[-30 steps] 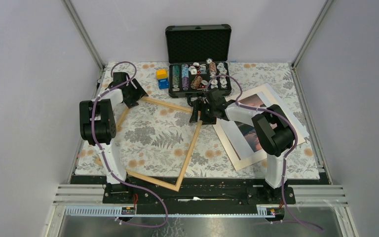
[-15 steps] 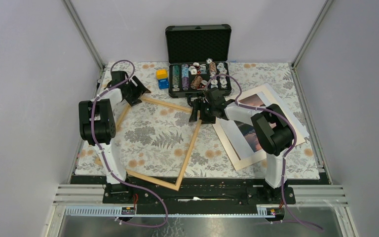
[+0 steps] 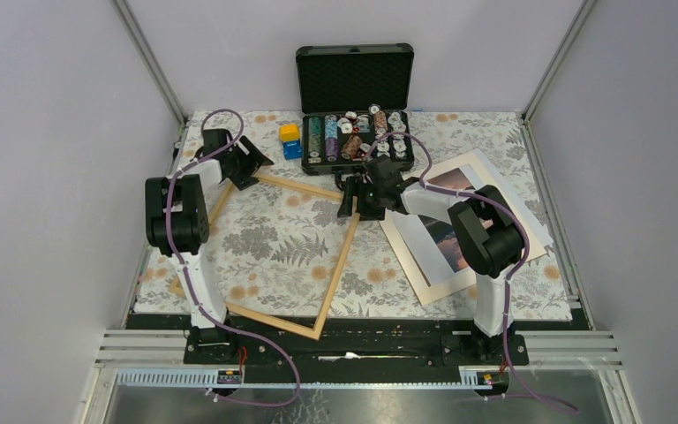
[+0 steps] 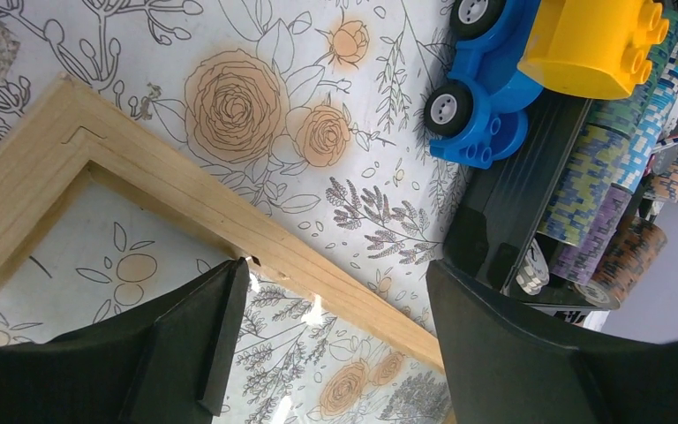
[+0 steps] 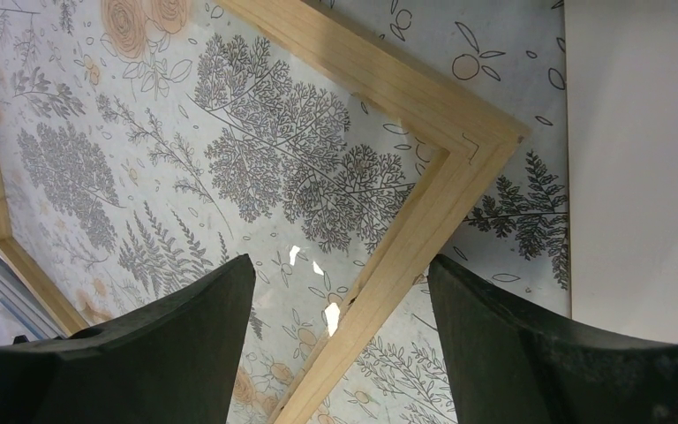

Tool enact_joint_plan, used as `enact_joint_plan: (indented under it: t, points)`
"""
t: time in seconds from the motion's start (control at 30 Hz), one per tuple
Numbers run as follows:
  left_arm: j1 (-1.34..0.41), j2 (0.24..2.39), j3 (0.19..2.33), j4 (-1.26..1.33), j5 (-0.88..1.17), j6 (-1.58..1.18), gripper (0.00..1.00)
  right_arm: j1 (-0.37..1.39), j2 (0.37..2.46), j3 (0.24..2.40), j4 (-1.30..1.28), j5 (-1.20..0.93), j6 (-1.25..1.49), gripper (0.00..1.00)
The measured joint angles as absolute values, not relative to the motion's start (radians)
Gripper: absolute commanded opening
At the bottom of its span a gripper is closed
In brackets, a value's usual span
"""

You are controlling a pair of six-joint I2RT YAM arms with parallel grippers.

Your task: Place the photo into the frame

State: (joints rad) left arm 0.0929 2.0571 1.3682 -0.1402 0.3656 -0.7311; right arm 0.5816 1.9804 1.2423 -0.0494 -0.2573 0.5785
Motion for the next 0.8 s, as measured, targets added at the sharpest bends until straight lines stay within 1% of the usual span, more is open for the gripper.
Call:
enact_joint_plan:
  t: [0.07, 0.23, 0.4, 0.5, 0.63, 0.73, 0.8]
  points:
    - [0.093, 2.057, 1.369, -0.14, 0.368, -0.731, 0.84, 0.582, 1.981, 1.242, -0.049, -0.257, 0.579, 0.79]
    - [0.093, 2.042, 1.369, -0.158, 0.381, -0.722, 0.93, 0.582, 1.981, 1.242, -0.048, -0.257, 0.58, 0.8]
    - [0.093, 1.98, 1.414, -0.292, 0.399, -0.682, 0.98, 0.582, 1.982, 1.244, -0.049, -0.257, 0.582, 0.78]
    - [0.086, 1.908, 1.456, -0.357, 0.4, -0.641, 0.99, 0.582, 1.994, 1.257, -0.044, -0.257, 0.601, 0.75]
    - [0.075, 1.761, 1.457, -0.419, 0.397, -0.571, 0.99, 0.582, 2.02, 1.265, 0.018, -0.26, 0.669, 0.75]
    - [0.057, 1.661, 1.423, -0.437, 0.397, -0.526, 0.99, 0.583, 2.05, 1.279, 0.084, -0.273, 0.748, 0.78]
    - [0.043, 1.605, 1.385, -0.463, 0.397, -0.498, 0.99, 0.587, 2.077, 1.307, 0.107, -0.276, 0.784, 0.83]
